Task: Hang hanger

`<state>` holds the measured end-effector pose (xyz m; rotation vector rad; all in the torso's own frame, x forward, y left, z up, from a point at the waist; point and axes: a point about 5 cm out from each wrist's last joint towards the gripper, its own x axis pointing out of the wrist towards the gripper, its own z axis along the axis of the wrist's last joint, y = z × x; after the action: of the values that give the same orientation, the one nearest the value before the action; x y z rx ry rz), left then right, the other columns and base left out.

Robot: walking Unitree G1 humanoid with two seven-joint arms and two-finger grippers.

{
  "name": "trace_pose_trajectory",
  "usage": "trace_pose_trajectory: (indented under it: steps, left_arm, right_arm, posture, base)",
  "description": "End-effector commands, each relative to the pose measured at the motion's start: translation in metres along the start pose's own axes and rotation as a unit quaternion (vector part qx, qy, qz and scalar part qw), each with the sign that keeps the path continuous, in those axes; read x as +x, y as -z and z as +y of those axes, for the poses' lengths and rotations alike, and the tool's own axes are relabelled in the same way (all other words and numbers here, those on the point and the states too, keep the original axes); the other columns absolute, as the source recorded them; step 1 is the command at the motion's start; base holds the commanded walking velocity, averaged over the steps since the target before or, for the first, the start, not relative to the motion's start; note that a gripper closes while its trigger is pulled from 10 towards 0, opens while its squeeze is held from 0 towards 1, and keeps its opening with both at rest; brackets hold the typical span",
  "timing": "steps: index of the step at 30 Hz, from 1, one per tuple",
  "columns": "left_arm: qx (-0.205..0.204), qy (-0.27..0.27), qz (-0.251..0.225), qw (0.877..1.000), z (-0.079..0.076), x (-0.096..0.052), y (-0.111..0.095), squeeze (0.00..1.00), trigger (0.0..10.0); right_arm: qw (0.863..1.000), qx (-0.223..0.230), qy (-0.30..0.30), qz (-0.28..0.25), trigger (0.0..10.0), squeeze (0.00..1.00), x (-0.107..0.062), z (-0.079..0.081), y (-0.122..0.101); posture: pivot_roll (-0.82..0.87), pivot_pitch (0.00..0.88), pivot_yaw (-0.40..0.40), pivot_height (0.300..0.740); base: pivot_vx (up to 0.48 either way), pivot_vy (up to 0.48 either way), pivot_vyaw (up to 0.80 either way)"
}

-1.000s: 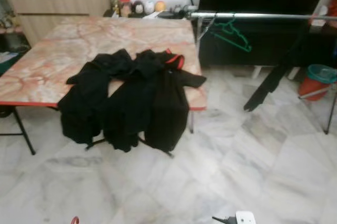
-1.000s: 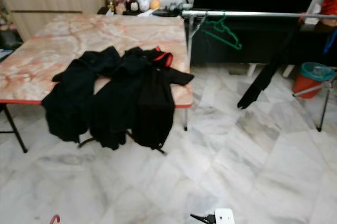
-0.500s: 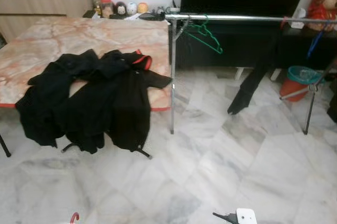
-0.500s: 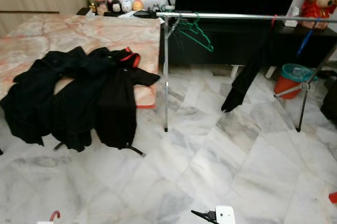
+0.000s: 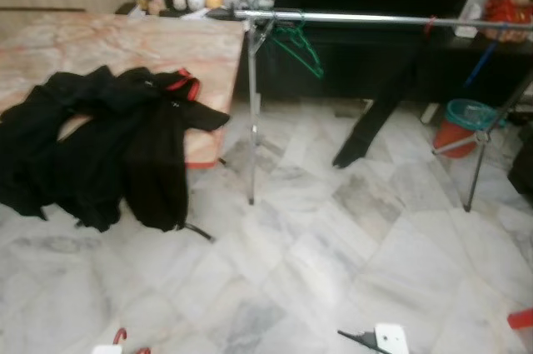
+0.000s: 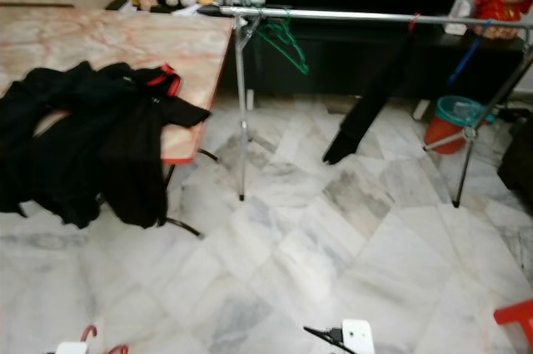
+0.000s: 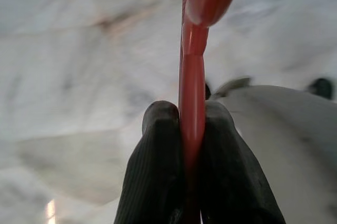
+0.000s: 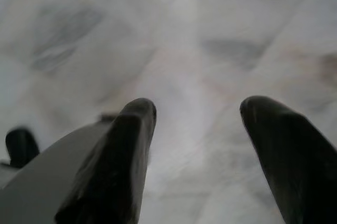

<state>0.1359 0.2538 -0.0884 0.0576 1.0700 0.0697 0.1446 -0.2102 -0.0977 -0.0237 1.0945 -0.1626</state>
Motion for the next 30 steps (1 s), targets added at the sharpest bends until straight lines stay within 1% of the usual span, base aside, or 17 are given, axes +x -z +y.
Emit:
trace_pose_trajectory:
  steps: [1, 11, 24, 26, 30]
  left_arm:
    - [0.008, -0.011, 0.012, 1.000, 0.0088, -0.0024, 0.0047, 0.00, 10.0]
    - [0.009, -0.007, 0.012, 1.000, 0.0079, -0.0017, 0.0023, 0.00, 10.0]
    - [0.010, -0.007, 0.011, 1.000, 0.0082, -0.0016, 0.0013, 0.00, 10.0]
    - [0.010, -0.009, 0.010, 1.000, 0.0084, -0.0016, 0.0013, 0.00, 10.0]
    - [-0.002, -0.010, 0.008, 1.000, 0.0080, -0.0017, 0.0020, 0.00, 10.0]
  right_arm:
    - [1.000, 0.003, -0.004, -0.004, 10.0, 0.00, 0.0004, 0.0047, -0.0025]
    - [1.000, 0.008, -0.004, -0.009, 10.0, 0.00, 0.0006, 0.0050, -0.0051]
    - [1.000, 0.004, -0.005, -0.008, 10.0, 0.00, 0.0008, 0.0053, -0.0060]
    - [1.000, 0.004, -0.005, -0.008, 10.0, 0.00, 0.0008, 0.0052, -0.0058]
    - [1.000, -0.002, -0.004, -0.007, 10.0, 0.00, 0.0007, 0.0047, -0.0056]
  posture:
    - [-0.07, 0.000, -0.040, 0.732]
    - [-0.07, 0.000, -0.040, 0.732]
    - [-0.07, 0.000, -0.039, 0.732]
    - [-0.07, 0.000, -0.039, 0.732]
    - [-0.07, 0.000, -0.042, 0.732]
  base:
    - [0.000, -0.368, 0.00]
    - [0.000, -0.370, 0.00]
    - [0.000, -0.370, 0.00]
    - [0.000, -0.285, 0.00]
    - [0.000, 0.000, 0.00]
